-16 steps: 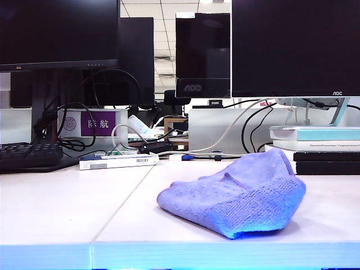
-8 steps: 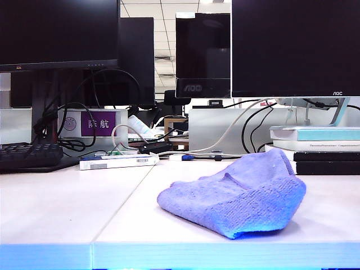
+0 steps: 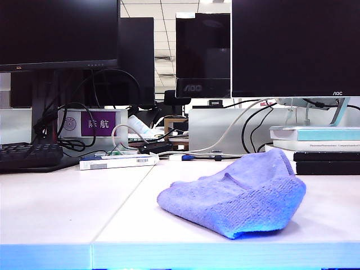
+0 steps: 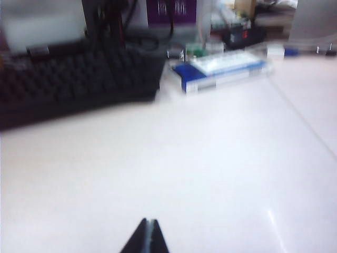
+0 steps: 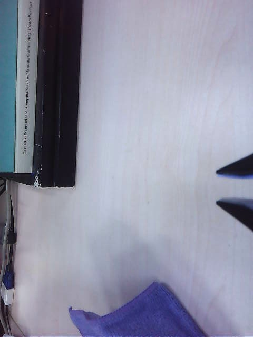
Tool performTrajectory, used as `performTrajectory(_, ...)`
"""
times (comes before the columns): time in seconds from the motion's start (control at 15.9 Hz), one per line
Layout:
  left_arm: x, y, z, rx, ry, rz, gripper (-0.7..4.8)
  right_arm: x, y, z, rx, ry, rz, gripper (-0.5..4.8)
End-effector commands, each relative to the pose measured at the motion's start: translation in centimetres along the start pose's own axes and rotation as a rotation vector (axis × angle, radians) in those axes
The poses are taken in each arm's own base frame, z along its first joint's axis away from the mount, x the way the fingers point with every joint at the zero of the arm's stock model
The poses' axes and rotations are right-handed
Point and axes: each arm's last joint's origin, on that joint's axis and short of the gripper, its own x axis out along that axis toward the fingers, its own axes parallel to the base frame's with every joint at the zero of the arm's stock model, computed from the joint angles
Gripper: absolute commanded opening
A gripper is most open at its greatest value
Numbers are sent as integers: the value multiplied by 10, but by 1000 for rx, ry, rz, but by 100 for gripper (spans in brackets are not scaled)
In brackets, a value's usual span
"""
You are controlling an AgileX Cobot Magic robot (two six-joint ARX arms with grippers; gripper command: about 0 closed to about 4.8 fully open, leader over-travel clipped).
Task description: Wipe the table from front to back using the rag.
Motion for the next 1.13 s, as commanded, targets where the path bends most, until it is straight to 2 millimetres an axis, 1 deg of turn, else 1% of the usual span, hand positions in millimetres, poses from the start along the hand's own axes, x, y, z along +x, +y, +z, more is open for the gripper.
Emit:
performTrajectory(0.06, 3, 2, -10, -6, 36, 72, -4, 0, 0, -1, 0, 5, -1, 62)
performTrajectory(0.44, 4, 2, -10, -7, 21, 75, -6, 0, 0, -1, 0, 5, -1, 62)
performTrajectory(0.63, 4, 0, -11, -7, 23, 23, -4, 0, 0, -1, 0, 4, -1, 62)
performTrajectory(1.13, 4, 0, -11, -7, 24, 24, -4, 0, 0, -1, 0, 4, -1, 62)
